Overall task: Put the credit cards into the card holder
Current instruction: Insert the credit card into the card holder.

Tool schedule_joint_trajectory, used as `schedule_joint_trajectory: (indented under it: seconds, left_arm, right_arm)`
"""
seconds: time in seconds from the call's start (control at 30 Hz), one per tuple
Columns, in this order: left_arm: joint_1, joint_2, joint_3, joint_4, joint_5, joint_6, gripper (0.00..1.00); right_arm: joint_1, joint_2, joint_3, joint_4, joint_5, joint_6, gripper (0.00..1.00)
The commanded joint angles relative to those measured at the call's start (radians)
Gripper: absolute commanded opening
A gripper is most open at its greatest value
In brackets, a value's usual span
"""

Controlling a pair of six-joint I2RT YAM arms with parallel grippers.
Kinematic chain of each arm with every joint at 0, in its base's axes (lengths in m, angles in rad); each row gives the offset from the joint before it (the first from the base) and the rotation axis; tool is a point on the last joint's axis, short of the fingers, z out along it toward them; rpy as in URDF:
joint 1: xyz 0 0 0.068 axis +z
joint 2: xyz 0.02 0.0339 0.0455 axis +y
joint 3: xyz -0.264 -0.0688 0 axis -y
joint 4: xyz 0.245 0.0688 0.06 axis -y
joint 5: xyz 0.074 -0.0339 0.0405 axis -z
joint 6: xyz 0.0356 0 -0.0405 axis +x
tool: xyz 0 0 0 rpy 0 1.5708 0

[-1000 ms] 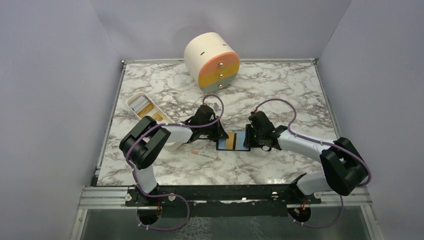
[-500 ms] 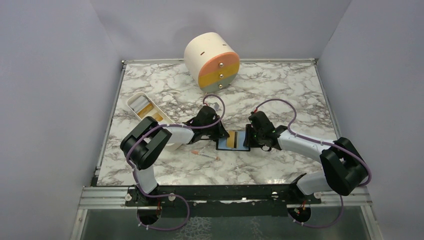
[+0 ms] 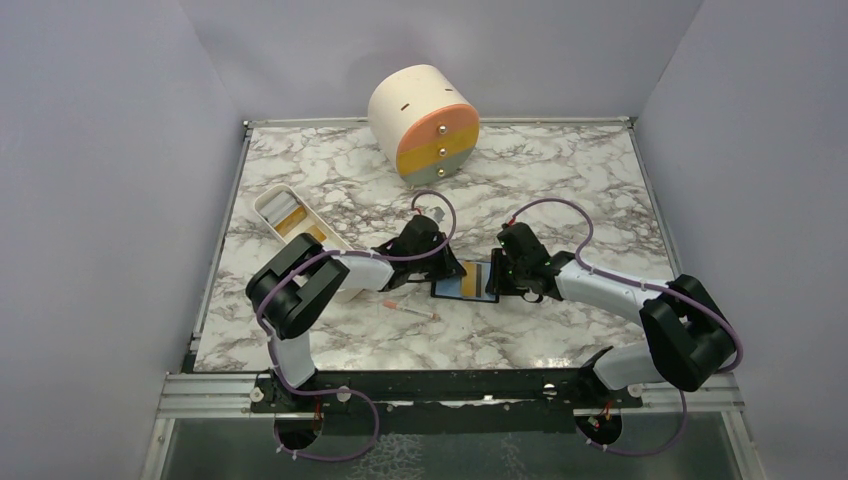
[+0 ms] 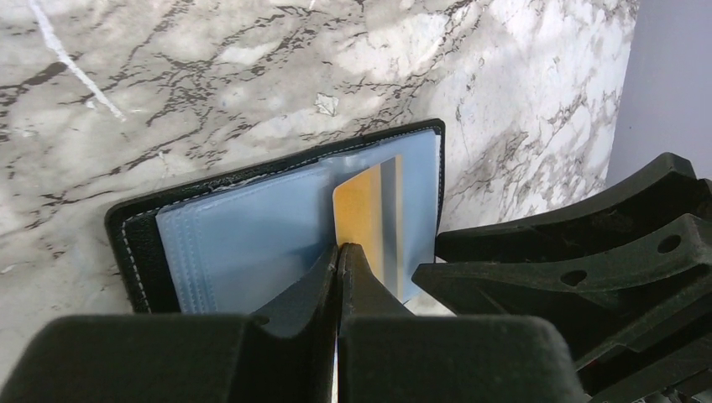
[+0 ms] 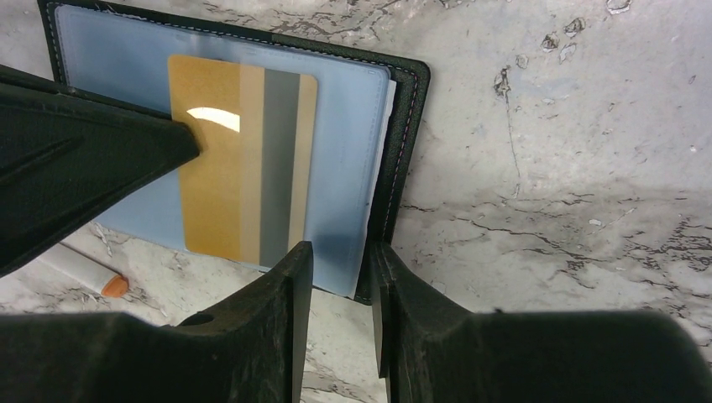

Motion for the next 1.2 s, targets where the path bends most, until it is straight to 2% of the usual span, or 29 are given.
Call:
schedule_joint_trajectory:
  seconds: [0.0,0.2,0.33,0.43,0.7,0.83,1.07,1.17]
  left_arm:
    - [-0.016,0.020,0.021,0.013,-0.001,0.026,0.07]
    - [-0.016,-0.032,-0.005,-0.005,-0.021,0.045,0.35]
    - [-0.016,-0.032,-0.009,-0.014,-0.007,0.053,0.44]
    - [-0.016,-0.042,-0.014,-0.014,-0.006,0.066,0.45]
    - [-0.020,-0.018,-0.002,-0.015,0.025,0.067,0.42]
    - [-0.032,0.006,0.016,-0.009,0.054,0.066,0.37]
    - [-0.069,0.043,0.059,0.002,0.055,0.068,0.13]
    - [-0.076,0.053,0.056,0.014,0.050,0.049,0.09]
  right_arm:
    - [0.001,-0.008,-0.003,0.018,-0.027,-0.004,0.31]
    - [0.000,-0.061,0.021,-0.041,0.056,-0.014,0.31]
    - [0.001,-0.056,0.032,-0.065,0.093,-0.014,0.28]
    - [0.000,-0.050,0.033,-0.068,0.112,-0.015,0.25]
    - [0.000,-0.008,0.024,-0.030,0.096,-0.009,0.21]
    - [0.001,0.018,0.006,0.004,0.096,-0.001,0.20]
    - [0.001,-0.001,-0.063,0.125,0.105,-0.007,0.18]
    - [0.001,0.017,-0.069,0.135,0.086,0.004,0.19]
